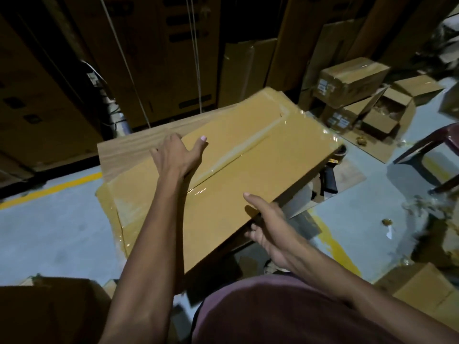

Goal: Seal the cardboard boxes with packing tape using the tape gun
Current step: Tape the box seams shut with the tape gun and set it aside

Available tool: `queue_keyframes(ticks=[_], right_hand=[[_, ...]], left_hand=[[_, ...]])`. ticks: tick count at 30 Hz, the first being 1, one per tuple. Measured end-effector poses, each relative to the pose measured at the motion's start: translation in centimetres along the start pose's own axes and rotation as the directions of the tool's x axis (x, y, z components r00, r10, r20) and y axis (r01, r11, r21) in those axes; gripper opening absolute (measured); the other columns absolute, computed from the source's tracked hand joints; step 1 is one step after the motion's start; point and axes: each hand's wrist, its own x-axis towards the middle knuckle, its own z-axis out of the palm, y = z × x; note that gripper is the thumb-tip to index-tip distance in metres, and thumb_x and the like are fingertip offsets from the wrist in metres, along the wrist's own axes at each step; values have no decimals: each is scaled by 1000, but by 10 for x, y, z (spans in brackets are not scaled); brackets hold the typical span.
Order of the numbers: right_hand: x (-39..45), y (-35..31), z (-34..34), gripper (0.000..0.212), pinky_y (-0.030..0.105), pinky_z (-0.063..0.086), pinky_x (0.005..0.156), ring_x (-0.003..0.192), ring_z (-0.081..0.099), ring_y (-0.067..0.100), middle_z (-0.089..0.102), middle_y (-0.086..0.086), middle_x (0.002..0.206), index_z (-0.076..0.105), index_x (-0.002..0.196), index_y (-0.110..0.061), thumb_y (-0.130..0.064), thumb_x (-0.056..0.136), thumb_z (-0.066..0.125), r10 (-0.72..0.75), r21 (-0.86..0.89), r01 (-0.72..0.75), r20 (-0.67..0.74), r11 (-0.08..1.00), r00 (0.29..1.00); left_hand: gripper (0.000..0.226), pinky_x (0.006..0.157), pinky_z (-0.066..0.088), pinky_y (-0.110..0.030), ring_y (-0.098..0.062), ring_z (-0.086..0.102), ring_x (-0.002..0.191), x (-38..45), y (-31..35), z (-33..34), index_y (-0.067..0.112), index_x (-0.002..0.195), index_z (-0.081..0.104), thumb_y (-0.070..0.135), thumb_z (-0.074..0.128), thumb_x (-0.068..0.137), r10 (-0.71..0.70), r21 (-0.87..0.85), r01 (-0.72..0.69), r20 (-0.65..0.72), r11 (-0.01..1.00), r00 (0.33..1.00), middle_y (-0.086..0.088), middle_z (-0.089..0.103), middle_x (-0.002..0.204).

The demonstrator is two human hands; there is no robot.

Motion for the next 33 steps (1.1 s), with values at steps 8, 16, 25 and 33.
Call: queue_keyframes(ticks=[8,16,25,33], right_hand=[[6,-99,-21,96,53,44,115,134,55,14,58,-8,145,40,151,-33,-53,70,87,-624,-309,565,-138,765,769],[5,-201,-109,49,27,62,80,106,71,14,70,3,123,57,137,-15,-20,93,76,-684,-307,613,-254,728,684],[12,-275,-235,96,57,45,110,137,49,36,45,14,154,22,158,-12,-57,88,69,-760,-802,299,-270,518,592],[24,-337,-338,101,53,38,109,139,41,46,33,25,158,8,161,3,-59,97,57,-801,-886,-18,-426,462,421]], left_hand=[[73,101,36,-45,-30,53,120,9,78,-33,11,129,55,71,56,88,82,-167,-98,-99,981,992,-9,59,126],[76,88,54,-49,-28,62,101,-11,181,-14,15,117,65,77,51,75,220,-298,-223,-43,928,974,-5,64,111],[71,82,56,-46,-26,66,93,-61,314,62,19,100,68,82,48,72,113,-375,-106,-3,921,994,-1,70,100],[58,88,53,-50,-26,65,96,-92,434,161,18,105,68,68,56,77,69,-422,-62,0,905,998,-1,70,101]])
